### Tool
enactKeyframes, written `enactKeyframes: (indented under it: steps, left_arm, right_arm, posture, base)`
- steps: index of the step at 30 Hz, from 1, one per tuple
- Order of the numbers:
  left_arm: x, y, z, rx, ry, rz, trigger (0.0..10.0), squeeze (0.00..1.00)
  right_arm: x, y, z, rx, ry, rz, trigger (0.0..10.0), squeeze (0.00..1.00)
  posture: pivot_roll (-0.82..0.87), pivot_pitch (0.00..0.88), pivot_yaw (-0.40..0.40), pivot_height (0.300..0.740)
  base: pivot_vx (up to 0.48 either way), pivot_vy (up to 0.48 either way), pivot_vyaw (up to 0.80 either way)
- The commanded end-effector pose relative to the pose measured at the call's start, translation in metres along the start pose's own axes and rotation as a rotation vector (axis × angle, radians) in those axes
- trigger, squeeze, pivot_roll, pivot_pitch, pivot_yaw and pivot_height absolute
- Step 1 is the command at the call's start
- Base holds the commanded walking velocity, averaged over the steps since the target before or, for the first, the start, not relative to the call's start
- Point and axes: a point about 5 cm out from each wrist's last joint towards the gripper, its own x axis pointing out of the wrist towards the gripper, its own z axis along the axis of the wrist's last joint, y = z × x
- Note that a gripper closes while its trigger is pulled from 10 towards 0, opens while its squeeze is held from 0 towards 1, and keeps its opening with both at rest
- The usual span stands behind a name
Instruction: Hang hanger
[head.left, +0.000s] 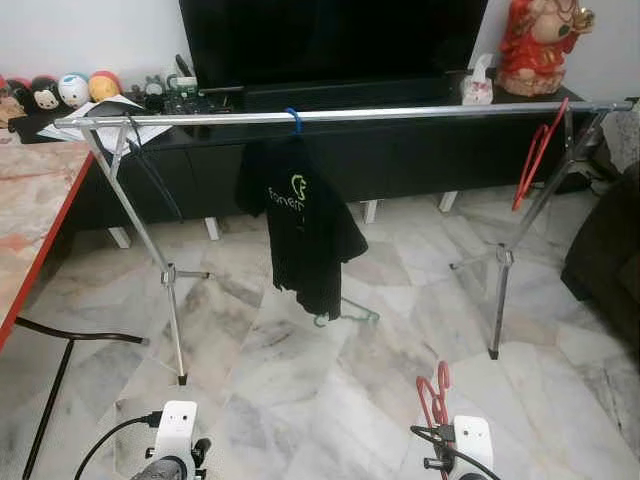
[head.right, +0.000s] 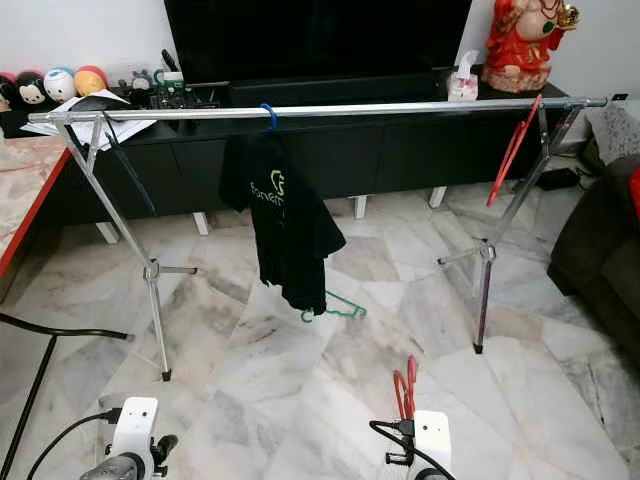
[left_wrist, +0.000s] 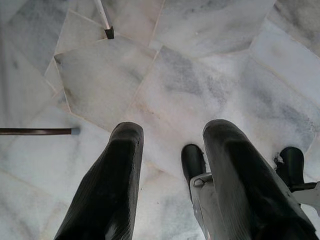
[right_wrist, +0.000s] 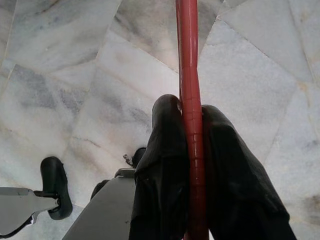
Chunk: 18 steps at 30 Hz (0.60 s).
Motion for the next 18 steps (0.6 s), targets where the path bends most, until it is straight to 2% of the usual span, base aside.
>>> enactKeyframes:
  steps: [1, 10, 18]
  left_arm:
    - [-0.002, 0.000, -0.010, 0.002, 0.030, 0.005, 10.0, 0.00]
    - [-0.004, 0.001, -0.017, -0.005, 0.053, 0.011, 10.0, 0.00]
    - [-0.004, 0.001, -0.021, -0.003, 0.068, 0.013, 10.0, 0.00]
  right_arm:
    - [0.000, -0.001, 0.000, 0.013, 0.002, -0.007, 10.0, 0.00]
    - [0.000, -0.001, 0.000, 0.024, 0.004, -0.009, 10.0, 0.00]
    - [0.000, -0.001, 0.000, 0.013, 0.001, -0.007, 10.0, 0.00]
  posture:
    - [0.01, 0.053, -0.016, 0.740]
    - [0.01, 0.059, -0.017, 0.740]
    - [0.01, 0.059, -0.017, 0.740]
  base:
    - [0.000, 0.000, 0.00]
    - [0.000, 0.000, 0.00]
    - [-0.284, 0.000, 0.00]
